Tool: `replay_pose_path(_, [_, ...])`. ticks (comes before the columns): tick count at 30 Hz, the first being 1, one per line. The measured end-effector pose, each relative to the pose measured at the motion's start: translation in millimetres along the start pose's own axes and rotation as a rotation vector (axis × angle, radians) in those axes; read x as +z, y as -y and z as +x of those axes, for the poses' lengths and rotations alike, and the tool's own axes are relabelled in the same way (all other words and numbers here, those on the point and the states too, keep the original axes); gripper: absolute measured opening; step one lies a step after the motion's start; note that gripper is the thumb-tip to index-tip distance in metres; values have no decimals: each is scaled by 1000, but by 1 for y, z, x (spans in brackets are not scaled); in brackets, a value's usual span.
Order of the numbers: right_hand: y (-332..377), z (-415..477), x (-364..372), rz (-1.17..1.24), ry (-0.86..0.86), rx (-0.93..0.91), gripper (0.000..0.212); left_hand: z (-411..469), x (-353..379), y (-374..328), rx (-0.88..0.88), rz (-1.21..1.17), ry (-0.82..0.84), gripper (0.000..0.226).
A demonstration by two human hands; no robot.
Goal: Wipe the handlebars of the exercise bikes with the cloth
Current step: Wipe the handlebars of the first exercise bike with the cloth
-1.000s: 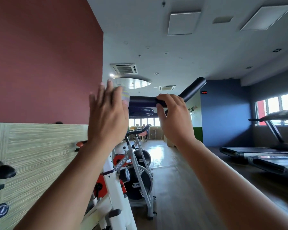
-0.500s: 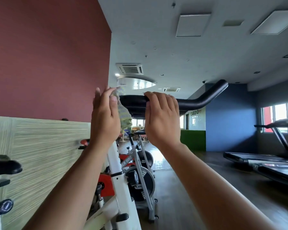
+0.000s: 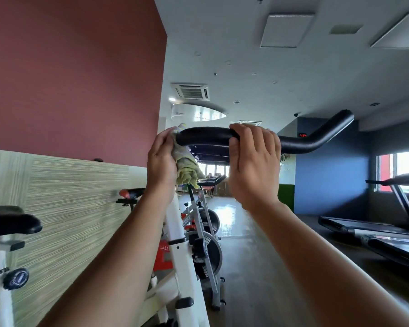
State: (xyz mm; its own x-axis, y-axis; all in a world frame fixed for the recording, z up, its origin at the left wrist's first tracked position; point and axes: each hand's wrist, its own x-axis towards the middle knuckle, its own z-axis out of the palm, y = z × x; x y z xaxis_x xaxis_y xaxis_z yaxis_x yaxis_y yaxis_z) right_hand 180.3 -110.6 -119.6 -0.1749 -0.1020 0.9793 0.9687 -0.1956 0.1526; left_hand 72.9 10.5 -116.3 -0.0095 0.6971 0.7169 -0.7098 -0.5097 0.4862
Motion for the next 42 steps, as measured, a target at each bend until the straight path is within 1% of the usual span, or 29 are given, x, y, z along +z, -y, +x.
replay_pose_path(2, [2,-1,0,-6,-1,8,30,-3,1,-2,-90,-115,-7,20])
replay_pose_path(5, [3,-1,-1,1,-14,5,27,-15,6,-2,-101,-284,-62,23])
replay_pose_path(8, [4,-1,-3,3,-17,2,24,-19,12,6,-144,-341,-118,28])
replay_pose_path(10, [4,0,-5,9,-8,-2,22,-16,15,8,-229,-377,-176,29])
replay_pose_path(12, [3,0,-8,19,6,-7,21,-14,18,5,-337,-466,-210,31])
replay_pose_path(14, [2,1,-11,28,20,-10,21,-18,18,-1,-384,-524,-192,30])
replay_pose_path(16, [4,1,-13,32,34,-7,22,-20,14,-1,-378,-506,-158,31])
replay_pose_path(19, [4,2,-14,37,63,7,22,-17,6,-3,-294,-383,-87,34])
replay_pose_path(22, [4,3,-16,34,83,12,21,-23,2,-13,-186,-249,7,42])
replay_pose_path(25, [5,4,-18,35,95,22,20,-30,-7,-19,-28,2,56,45])
replay_pose_path(27, [5,4,-19,44,97,29,20,-29,-13,-23,87,127,125,43])
replay_pose_path(29, [5,5,-21,57,109,34,21,-26,-17,-30,165,236,201,39])
replay_pose_path(32, [3,6,-24,67,156,37,24,-22,-22,-42,300,394,334,36])
replay_pose_path(34, [2,8,-28,76,198,38,28,-15,-28,-46,335,468,398,36])
replay_pose_path(38, [-6,12,-31,76,253,26,31,-7,-34,-49,330,597,416,35])
replay_pose_path(42, [-10,14,-31,90,267,23,31,-20,-23,-59,478,670,453,35])
